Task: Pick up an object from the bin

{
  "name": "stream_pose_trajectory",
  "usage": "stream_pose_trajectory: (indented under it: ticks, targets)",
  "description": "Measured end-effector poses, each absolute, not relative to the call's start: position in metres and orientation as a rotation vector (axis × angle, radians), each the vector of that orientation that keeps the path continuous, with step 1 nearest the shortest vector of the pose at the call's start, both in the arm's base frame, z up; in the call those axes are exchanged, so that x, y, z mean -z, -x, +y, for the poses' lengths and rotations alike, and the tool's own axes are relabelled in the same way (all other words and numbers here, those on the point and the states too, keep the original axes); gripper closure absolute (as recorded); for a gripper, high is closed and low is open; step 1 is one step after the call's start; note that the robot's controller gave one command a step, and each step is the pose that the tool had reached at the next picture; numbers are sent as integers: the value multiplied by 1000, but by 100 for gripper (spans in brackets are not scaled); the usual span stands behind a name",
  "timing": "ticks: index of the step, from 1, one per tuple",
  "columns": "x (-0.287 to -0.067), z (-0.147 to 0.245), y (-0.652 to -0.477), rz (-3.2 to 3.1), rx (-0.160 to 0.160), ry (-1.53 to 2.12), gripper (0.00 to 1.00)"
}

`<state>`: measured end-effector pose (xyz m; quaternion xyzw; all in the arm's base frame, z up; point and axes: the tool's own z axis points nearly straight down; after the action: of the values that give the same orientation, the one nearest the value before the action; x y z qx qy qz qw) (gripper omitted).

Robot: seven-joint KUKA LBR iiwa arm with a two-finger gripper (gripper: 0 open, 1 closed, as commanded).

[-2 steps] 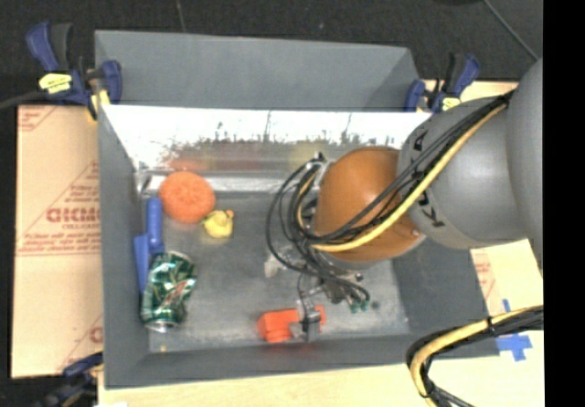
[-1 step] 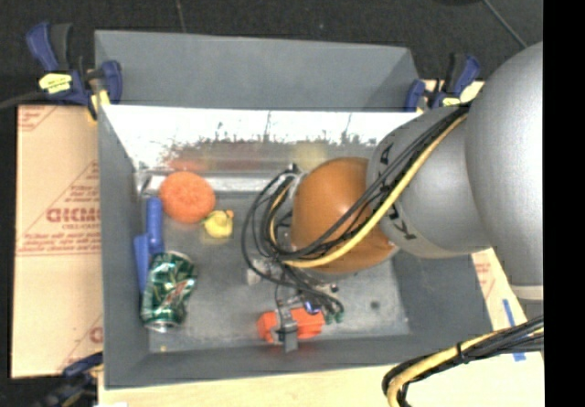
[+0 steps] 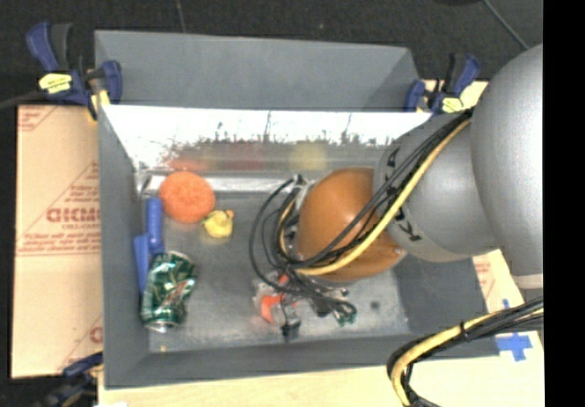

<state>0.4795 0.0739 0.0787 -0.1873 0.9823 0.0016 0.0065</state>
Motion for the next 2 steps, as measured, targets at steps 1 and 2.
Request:
stream_pose_trajectory:
  ticks: [1, 2]
  targets:
    - [-79, 74, -480, 3074, -6, 582, 100]
    - [-79, 74, -480, 3075, -6, 580, 100]
